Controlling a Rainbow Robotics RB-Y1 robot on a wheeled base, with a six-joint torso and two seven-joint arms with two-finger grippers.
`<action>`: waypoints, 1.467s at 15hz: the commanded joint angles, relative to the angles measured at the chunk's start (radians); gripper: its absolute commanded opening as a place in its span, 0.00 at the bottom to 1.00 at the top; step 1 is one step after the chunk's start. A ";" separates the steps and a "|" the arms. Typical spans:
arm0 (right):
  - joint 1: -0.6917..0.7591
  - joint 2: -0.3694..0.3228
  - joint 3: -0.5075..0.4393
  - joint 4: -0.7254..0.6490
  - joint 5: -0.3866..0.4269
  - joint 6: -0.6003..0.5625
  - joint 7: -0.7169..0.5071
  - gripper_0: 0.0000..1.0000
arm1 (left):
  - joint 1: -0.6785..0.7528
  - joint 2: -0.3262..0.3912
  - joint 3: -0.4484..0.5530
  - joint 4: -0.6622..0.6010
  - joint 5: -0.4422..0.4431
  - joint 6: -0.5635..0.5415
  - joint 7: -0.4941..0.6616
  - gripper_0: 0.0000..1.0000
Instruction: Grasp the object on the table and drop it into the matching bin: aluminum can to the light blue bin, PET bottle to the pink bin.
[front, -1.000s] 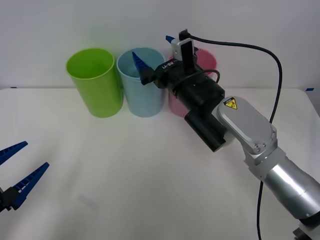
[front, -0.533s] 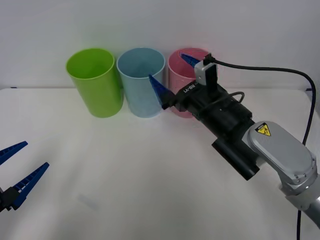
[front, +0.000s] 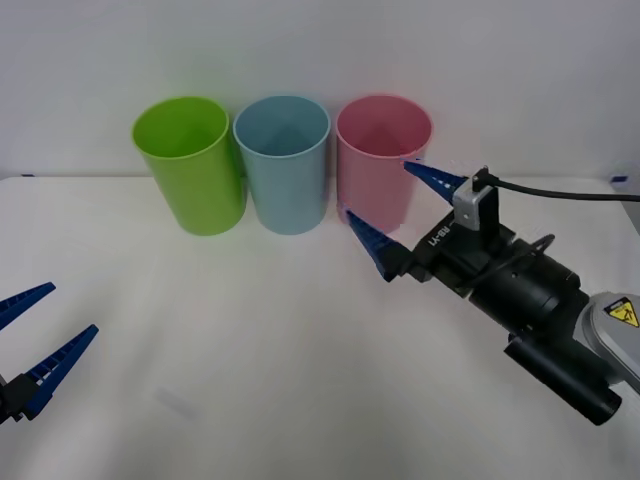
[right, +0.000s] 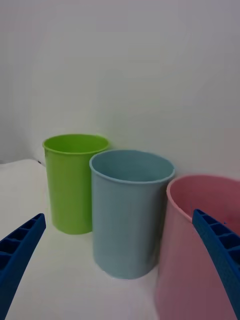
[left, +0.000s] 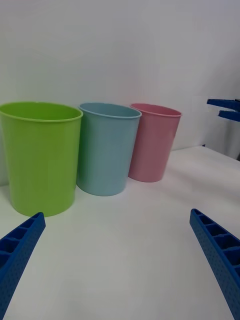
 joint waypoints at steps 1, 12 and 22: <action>0.081 0.002 -0.078 -0.006 -0.005 -0.101 0.022 1.00 | 0.000 0.000 0.000 0.000 0.000 0.000 0.000 1.00; 0.368 0.126 -0.385 -0.006 -0.013 -0.460 0.144 1.00 | 0.000 0.000 0.000 0.000 0.000 0.000 0.000 1.00; 0.544 0.180 -0.569 -0.003 -0.085 -0.667 0.241 1.00 | 0.000 0.000 0.000 0.000 0.000 0.000 0.000 1.00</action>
